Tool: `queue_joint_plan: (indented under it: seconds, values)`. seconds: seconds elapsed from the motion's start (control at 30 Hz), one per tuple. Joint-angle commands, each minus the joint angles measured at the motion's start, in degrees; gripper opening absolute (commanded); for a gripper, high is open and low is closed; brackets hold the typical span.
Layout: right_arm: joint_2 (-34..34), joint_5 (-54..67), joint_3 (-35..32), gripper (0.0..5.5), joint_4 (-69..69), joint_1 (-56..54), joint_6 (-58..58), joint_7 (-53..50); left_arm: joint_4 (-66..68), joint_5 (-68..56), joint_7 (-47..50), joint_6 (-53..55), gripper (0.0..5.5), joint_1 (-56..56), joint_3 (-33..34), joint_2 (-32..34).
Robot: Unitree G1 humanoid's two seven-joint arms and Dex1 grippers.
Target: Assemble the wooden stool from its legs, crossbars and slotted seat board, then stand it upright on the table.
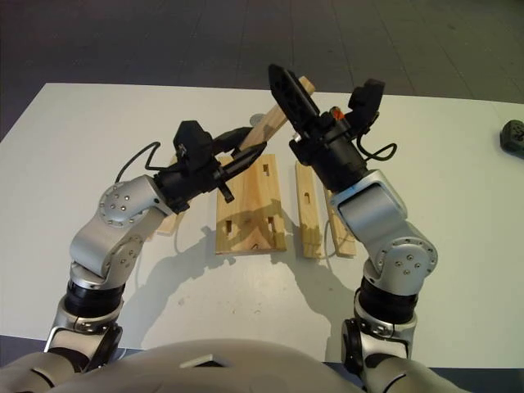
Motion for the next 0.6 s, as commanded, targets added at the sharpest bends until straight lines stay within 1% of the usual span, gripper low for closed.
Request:
queue_joint_plan:
  seconds: [0.03, 0.3, 0.5, 0.53, 0.6]
  values:
    - [-1.3, 1.4, 1.0, 2.82, -1.4, 0.8, -1.2, -1.0, -0.4, 1.0, 0.2, 0.3, 1.29, 0.6, -0.3, 0.6]
    - [-1.2, 2.6, 2.1, 1.64, -2.0, 0.8, -4.4, -3.3, 0.1, 3.3, 0.2, -1.2, 1.29, 0.6, -1.4, 0.9]
    - [-0.4, 4.6, 2.1, 0.63, -1.8, 0.3, -7.2, -5.5, 0.0, 4.5, 0.4, -2.0, 1.29, 0.9, -1.8, 1.1]
    - [-0.4, 4.8, 2.1, 0.53, -1.7, 0.3, -7.5, -5.6, 0.1, 4.6, 0.4, -2.0, 1.29, 0.9, -1.8, 0.9]
    - [-0.6, 4.7, 2.1, 0.52, -1.5, 0.4, -7.8, -5.6, 0.6, 4.9, 0.4, -2.3, 1.29, 0.8, -1.8, 0.9]
